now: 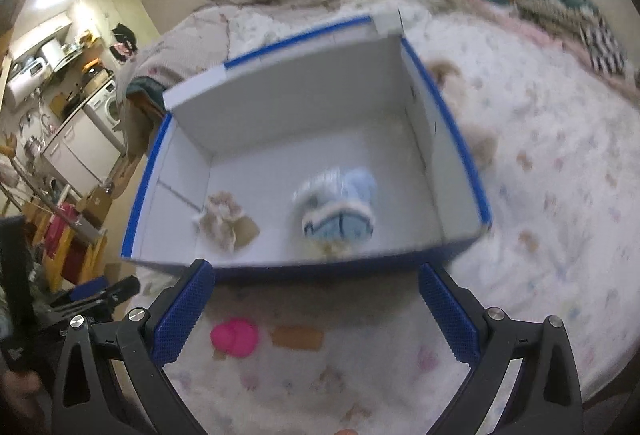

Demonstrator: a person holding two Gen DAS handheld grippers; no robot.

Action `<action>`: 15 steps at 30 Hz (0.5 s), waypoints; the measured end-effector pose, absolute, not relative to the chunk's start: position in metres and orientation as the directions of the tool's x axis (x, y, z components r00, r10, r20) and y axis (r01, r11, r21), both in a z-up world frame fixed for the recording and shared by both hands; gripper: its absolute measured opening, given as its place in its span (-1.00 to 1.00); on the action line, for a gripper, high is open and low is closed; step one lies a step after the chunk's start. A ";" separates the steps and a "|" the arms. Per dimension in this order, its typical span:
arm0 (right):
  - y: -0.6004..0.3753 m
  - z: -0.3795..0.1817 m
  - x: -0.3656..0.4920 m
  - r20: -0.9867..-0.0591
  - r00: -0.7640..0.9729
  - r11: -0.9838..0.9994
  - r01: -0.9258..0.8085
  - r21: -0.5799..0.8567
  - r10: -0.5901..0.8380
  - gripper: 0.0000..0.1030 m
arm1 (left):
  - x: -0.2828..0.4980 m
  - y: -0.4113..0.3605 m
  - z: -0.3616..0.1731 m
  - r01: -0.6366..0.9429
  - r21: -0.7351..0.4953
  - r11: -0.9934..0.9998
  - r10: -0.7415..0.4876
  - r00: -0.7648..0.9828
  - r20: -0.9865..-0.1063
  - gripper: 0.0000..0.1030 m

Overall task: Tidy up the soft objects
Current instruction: 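Withdraw both open tools from the box toward the pink duck, then close the left tool on the pink rubber duck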

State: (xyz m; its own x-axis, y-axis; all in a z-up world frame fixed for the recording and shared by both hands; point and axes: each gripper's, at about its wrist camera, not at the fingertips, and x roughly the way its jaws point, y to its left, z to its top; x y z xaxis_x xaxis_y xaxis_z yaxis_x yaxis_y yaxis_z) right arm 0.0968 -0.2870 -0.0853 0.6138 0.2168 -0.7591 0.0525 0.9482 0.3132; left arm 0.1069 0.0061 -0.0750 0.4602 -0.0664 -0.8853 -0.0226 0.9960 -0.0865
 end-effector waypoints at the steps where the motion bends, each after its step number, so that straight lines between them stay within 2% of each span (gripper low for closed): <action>1: -0.288 -0.092 0.096 -0.771 0.593 0.940 0.065 0.335 0.233 1.00 | 0.107 0.006 -0.077 -0.025 -0.096 0.995 -0.075 0.451 -0.889 0.43; 5: -0.288 -0.112 0.098 -0.805 0.519 0.916 0.099 0.389 0.286 1.00 | 0.105 -0.003 -0.088 -0.006 -0.067 0.998 -0.058 0.419 -0.906 0.43; 15: -0.276 -0.142 0.112 -0.871 0.428 0.935 0.136 0.327 0.243 1.00 | 0.110 -0.058 -0.128 0.181 -0.047 0.982 -0.104 0.320 -0.942 0.43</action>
